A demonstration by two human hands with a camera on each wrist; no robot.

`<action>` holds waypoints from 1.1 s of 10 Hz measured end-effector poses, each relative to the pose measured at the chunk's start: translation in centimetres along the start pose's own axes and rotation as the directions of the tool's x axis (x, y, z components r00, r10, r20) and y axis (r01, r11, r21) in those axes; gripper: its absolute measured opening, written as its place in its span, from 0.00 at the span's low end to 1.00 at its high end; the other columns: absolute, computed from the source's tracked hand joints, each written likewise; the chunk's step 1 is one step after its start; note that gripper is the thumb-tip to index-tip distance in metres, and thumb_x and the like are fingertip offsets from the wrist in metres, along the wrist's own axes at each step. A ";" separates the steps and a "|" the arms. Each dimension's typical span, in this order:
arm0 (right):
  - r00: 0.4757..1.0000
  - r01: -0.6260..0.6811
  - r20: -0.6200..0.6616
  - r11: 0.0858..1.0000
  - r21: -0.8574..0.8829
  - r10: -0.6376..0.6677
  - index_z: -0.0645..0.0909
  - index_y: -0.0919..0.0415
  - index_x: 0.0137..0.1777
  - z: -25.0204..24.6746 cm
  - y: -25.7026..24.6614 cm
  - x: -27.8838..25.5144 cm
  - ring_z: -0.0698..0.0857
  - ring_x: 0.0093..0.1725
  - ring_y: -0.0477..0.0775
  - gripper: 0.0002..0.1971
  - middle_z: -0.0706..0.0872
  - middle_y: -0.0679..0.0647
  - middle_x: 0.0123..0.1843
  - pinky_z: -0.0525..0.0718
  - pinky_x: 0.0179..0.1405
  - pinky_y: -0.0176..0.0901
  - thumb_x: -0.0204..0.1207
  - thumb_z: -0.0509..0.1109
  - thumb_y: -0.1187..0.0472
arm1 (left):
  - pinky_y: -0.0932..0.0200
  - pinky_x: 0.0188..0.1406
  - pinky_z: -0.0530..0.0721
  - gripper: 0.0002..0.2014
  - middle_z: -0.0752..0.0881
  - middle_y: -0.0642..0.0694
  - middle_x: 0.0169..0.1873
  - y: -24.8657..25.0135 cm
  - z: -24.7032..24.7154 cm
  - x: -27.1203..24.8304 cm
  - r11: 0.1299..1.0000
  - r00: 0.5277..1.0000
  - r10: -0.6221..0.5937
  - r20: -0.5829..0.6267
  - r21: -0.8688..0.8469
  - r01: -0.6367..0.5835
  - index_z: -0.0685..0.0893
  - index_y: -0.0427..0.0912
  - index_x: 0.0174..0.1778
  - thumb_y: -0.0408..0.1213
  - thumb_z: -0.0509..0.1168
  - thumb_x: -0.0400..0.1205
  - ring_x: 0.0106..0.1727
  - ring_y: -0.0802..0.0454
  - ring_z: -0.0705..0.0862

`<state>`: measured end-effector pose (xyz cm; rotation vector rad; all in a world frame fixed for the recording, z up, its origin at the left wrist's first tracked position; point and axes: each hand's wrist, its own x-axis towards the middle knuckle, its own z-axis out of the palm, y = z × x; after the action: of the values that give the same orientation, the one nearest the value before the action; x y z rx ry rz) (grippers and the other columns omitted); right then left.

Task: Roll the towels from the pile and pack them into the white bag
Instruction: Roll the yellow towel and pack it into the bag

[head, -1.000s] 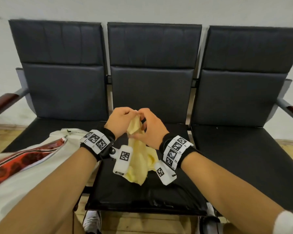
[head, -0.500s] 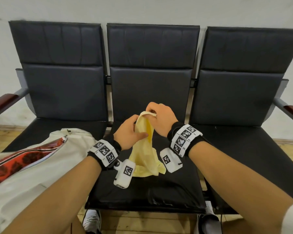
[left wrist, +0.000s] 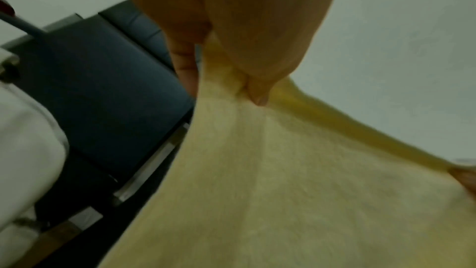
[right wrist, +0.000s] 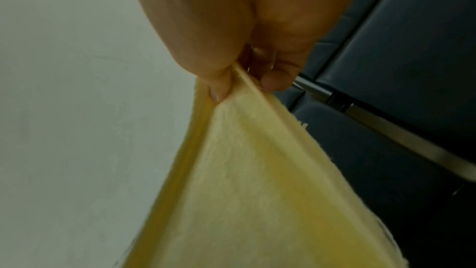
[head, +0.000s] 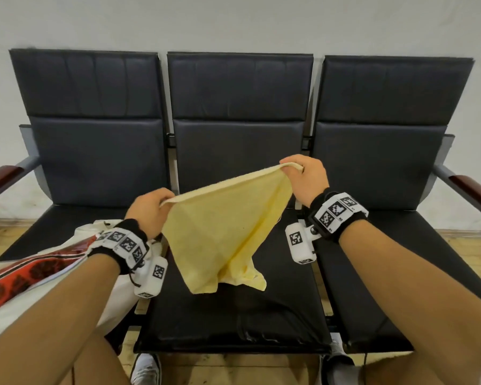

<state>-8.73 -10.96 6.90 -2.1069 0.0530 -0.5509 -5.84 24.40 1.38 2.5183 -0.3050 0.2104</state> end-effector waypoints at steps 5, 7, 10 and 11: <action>0.794 -0.534 0.397 0.840 0.094 0.460 0.76 0.56 0.54 -0.4 2.5 -2.0 0.92 0.42 0.67 0.08 0.79 0.59 0.51 0.90 0.38 0.54 0.88 0.56 0.57 | 0.49 0.39 0.82 0.10 0.86 0.30 0.45 1.7 0.0 1.9 0.884 0.887 -0.425 0.182 -0.125 0.450 0.86 0.29 0.55 0.31 0.63 0.85 0.39 0.39 0.82; 0.849 -0.507 0.266 0.846 0.164 0.457 0.70 0.53 0.56 1.4 1.9 0.9 0.84 0.49 0.61 0.02 0.81 0.56 0.53 0.87 0.47 0.54 0.87 0.57 0.57 | 0.50 0.43 0.87 0.07 0.84 0.39 0.46 4.0 -0.8 4.6 0.511 0.849 -0.494 0.187 -0.728 0.457 0.76 0.40 0.59 0.29 0.58 0.88 0.48 0.40 0.87; 0.982 0.016 -0.184 0.967 0.253 0.032 0.72 0.55 0.41 -3.0 -11.4 9.6 0.73 0.37 0.47 0.09 0.75 0.47 0.39 0.73 0.39 0.45 0.84 0.56 0.59 | 0.55 0.58 0.87 0.07 0.88 0.42 0.55 12.8 -9.7 9.8 0.454 0.868 -0.394 -0.302 -0.885 -0.102 0.83 0.47 0.50 0.35 0.60 0.85 0.58 0.52 0.89; 0.954 0.186 -0.277 0.947 0.260 -0.111 0.74 0.50 0.43 -5.7 -14.1 10.9 0.73 0.36 0.43 0.10 0.77 0.47 0.40 0.72 0.36 0.38 0.86 0.56 0.59 | 0.58 0.57 0.87 0.07 0.89 0.45 0.55 14.1 -13.0 10.4 0.455 0.837 -0.326 -0.439 -0.849 -0.268 0.84 0.52 0.49 0.38 0.61 0.84 0.58 0.56 0.88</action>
<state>-3.62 -10.08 24.89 -1.7578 -0.0371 -0.8719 -0.62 18.73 21.82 1.2756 -0.0707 0.5822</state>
